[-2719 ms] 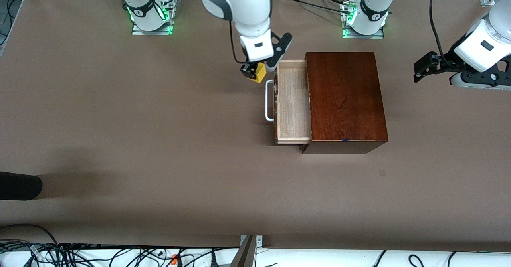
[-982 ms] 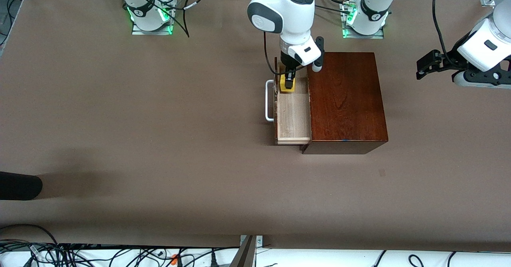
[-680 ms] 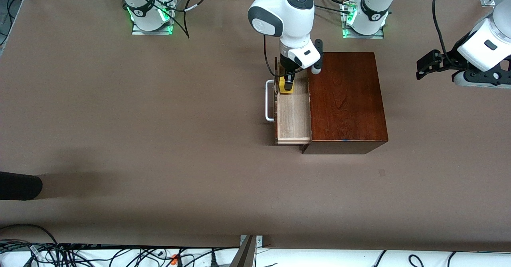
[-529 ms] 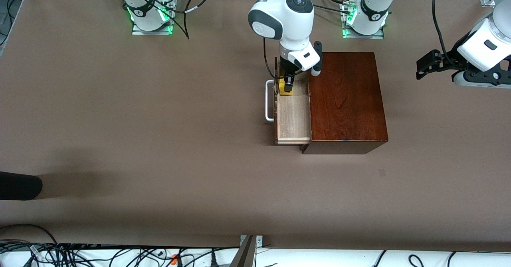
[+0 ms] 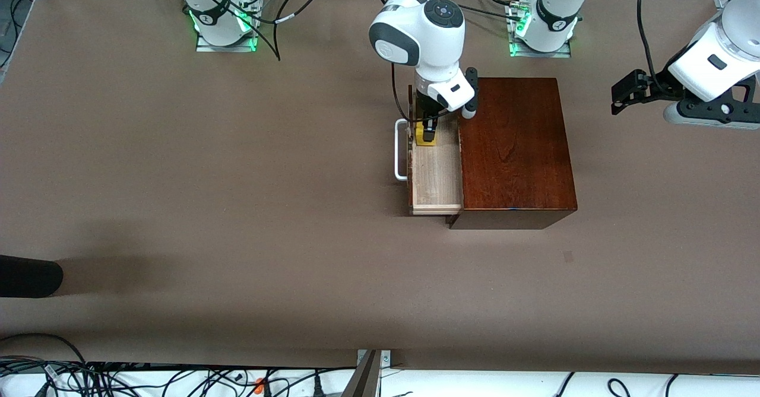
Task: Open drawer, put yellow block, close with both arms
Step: 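Lower the cube into the drawer and open the right gripper, then raise the right gripper away while the left gripper reaches the drawer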
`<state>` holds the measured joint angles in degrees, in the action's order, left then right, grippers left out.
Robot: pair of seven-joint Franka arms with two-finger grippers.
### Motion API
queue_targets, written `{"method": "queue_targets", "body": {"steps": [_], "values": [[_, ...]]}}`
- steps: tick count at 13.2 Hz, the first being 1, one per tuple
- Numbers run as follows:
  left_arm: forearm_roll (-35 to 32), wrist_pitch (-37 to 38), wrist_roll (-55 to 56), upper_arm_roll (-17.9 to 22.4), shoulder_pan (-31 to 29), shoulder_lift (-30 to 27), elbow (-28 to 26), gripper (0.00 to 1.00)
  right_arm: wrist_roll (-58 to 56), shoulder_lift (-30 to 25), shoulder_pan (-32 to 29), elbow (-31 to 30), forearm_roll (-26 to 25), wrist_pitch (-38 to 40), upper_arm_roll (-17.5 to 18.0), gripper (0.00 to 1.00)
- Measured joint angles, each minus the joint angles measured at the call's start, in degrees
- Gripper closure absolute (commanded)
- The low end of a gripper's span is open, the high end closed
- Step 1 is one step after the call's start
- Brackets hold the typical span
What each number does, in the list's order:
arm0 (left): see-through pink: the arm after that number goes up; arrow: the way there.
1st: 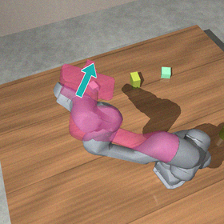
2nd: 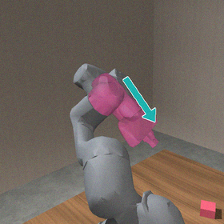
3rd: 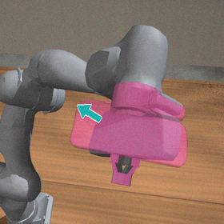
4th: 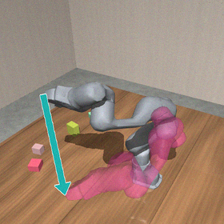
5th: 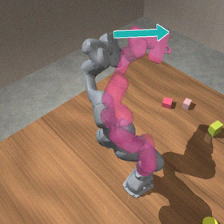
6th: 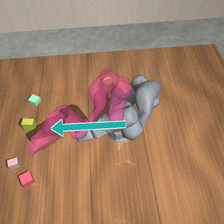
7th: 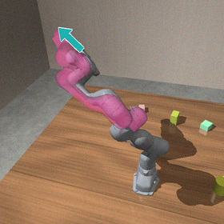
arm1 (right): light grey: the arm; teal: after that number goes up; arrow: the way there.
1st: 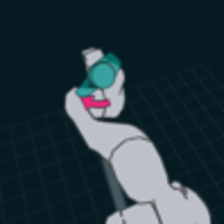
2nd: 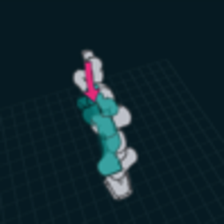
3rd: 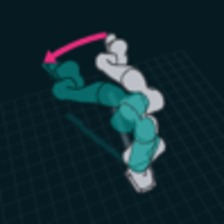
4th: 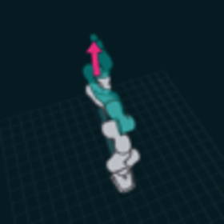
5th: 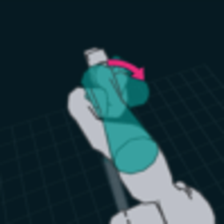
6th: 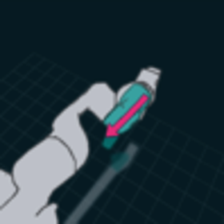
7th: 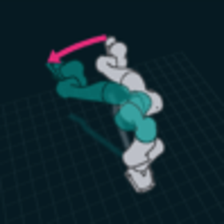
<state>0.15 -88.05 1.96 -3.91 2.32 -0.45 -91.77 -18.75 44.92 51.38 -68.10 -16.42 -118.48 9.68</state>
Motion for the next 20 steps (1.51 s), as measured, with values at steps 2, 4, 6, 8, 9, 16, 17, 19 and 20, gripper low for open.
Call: {"method": "queue_targets", "body": {"steps": [2, 4, 6, 8, 9, 16, 17, 19, 20], "values": [[0.00, 0.52, 0.00, 0.01, -0.01, 0.00, 0.02, 0.00, 0.00, 0.00, -0.02, 0.03, 0.00, 0.07, -0.31, 0.00], [0.00, 0.65, 0.00, 0.02, -0.02, 0.00, 0.02, 0.00, 0.00, 0.00, -0.05, 0.67, 0.00, 0.19, -0.58, 0.00], [0.00, 0.67, 0.00, 0.02, -0.02, 0.00, 0.02, 0.00, 0.10, -0.05, 0.00, 3.24, 0.00, 2.22, -0.38, 0.00], [0.00, 0.96, 0.00, -0.14, -0.01, 0.01, 0.02, 0.00, 0.22, -0.31, 0.08, 6.11, 0.08, 6.00, 0.01, 0.00], [0.02, 1.45, 0.00, -0.39, -0.01, 0.03, 0.02, 0.00, 0.38, -0.78, 0.07, 7.40, 0.70, 7.81, 0.02, 0.00], [5.25, 6.41, -7.99, -1.73, 0.91, 1.89, -0.08, 0.00, 0.28, -10.49, -14.97, 9.78, 10.05, 16.08, -1.29, 0.00], [5.94, 7.33, -11.27, -2.26, 1.58, 2.65, -0.11, 0.00, 0.08, -11.88, -17.84, 9.79, 11.11, 16.67, -1.28, 0.00], [8.91, 8.00, -18.08, -3.95, 4.00, 4.65, -0.13, 0.00, 0.14, -14.40, -22.74, 9.78, 12.54, 17.87, -1.43, 0.00], [10.23, 7.53, -21.83, -4.61, 5.67, 5.82, -0.13, 0.00, 0.14, -15.28, -25.71, 9.77, 14.62, 18.22, -1.52, 0.00]]}}
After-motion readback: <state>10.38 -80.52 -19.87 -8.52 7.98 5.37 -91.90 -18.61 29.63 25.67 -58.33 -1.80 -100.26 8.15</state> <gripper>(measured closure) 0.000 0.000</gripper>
